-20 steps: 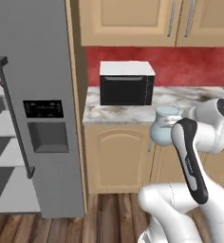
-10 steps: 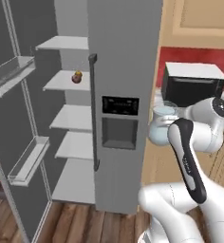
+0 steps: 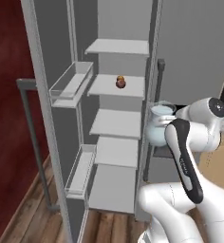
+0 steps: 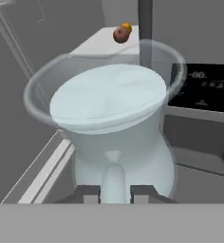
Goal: Move the mango and onion from the top shelf to the second highest shelf to make space. Then, place the pitcher from the counter on the cleared top shelf.
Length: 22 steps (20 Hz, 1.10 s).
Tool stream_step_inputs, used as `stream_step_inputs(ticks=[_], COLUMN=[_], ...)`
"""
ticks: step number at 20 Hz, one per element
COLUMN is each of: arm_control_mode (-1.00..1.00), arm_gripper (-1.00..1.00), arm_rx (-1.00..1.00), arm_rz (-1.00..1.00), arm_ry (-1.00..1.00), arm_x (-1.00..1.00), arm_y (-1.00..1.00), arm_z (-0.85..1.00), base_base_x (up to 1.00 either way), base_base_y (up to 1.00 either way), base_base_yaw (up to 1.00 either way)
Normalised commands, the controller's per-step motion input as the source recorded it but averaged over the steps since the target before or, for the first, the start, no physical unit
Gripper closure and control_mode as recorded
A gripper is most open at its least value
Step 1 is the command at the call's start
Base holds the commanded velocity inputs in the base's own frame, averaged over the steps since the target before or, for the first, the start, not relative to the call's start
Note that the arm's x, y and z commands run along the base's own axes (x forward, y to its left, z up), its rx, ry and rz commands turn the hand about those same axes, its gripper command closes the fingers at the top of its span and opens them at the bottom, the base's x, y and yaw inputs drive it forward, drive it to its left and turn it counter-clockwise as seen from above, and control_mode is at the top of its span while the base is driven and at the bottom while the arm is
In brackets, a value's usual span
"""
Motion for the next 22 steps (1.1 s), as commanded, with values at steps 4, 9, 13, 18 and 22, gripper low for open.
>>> stream_step_inputs(ticks=[4, 9, 13, 18, 22], arm_control_mode=[1.00, 1.00, 1.00, 1.00, 1.00], arm_gripper=[1.00, 1.00, 1.00, 1.00, 1.00], arm_rx=[0.00, 0.00, 0.00, 0.00, 0.00], arm_rz=[0.00, 0.00, 0.00, 0.00, 0.00], arm_ry=[0.00, 0.00, 0.00, 0.00, 0.00], arm_x=[0.00, 0.00, 0.00, 0.00, 0.00], arm_y=[0.00, 0.00, 0.00, 0.00, 0.00], arm_z=[0.00, 0.00, 0.00, 0.00, 0.00], base_base_x=[0.60, 0.59, 0.43, 0.18, 0.01], base_base_y=[0.09, 0.02, 0.26, 0.49, 0.52], base_base_yaw=[-0.12, -0.20, -0.20, -0.17, -0.12])
